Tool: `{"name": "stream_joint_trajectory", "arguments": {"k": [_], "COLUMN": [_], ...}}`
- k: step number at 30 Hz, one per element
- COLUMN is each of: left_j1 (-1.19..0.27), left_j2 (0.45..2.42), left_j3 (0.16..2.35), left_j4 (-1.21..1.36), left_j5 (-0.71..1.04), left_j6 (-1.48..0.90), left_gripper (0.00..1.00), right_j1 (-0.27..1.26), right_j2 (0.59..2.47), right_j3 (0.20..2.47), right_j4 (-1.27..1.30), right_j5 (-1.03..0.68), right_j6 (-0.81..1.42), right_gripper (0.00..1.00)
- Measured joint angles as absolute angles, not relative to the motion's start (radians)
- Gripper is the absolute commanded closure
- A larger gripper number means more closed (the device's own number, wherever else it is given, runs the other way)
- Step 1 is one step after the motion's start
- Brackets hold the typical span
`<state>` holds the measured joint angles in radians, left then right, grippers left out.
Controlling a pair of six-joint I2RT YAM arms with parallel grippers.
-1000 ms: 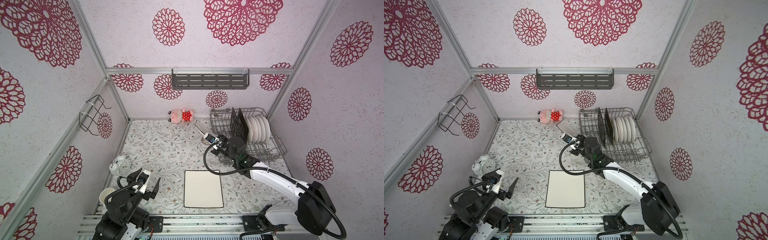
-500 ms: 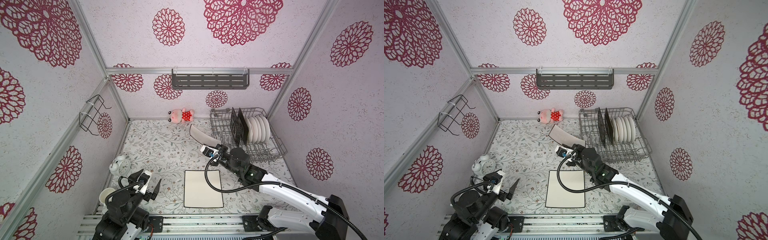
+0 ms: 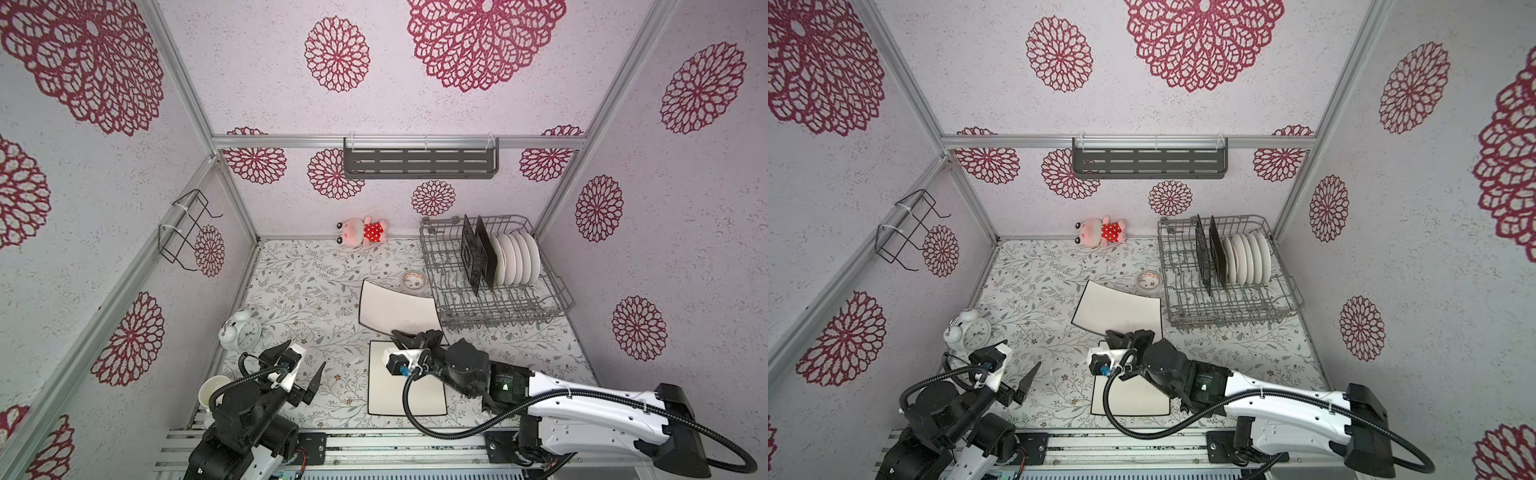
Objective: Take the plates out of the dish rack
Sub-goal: 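Swing the held plate toward the robot over the plate on the table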
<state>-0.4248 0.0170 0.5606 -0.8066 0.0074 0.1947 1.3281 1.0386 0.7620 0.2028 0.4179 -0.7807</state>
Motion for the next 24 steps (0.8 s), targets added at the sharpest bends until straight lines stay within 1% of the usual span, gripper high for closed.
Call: {"name": "stream_joint_trajectory", "arguments": {"k": [7,15,24], "left_j1": [-0.425,-0.425,-0.425], "left_j2": [0.017,0.017,0.017], "left_j3": [0.572,0.577,0.583], "left_j4": [-0.830,-0.836,-0.838], "left_j5": [0.028,0.037,0.038], "left_j6": [0.195,0.194,0.194], "left_gripper": [0.03,0.03,0.02], "right_j1": [1.487,1.628,1.744], "right_j2": [1.023,1.027,1.127], "right_j3": [0.675,0.598,0.499], "right_j4": [0.282,0.366,0.575], "right_j5": [0.554,0.749,0.979], "right_j6": [-0.862,-0.933,-1.019], "right_gripper": [1.00,1.00,1.00]}}
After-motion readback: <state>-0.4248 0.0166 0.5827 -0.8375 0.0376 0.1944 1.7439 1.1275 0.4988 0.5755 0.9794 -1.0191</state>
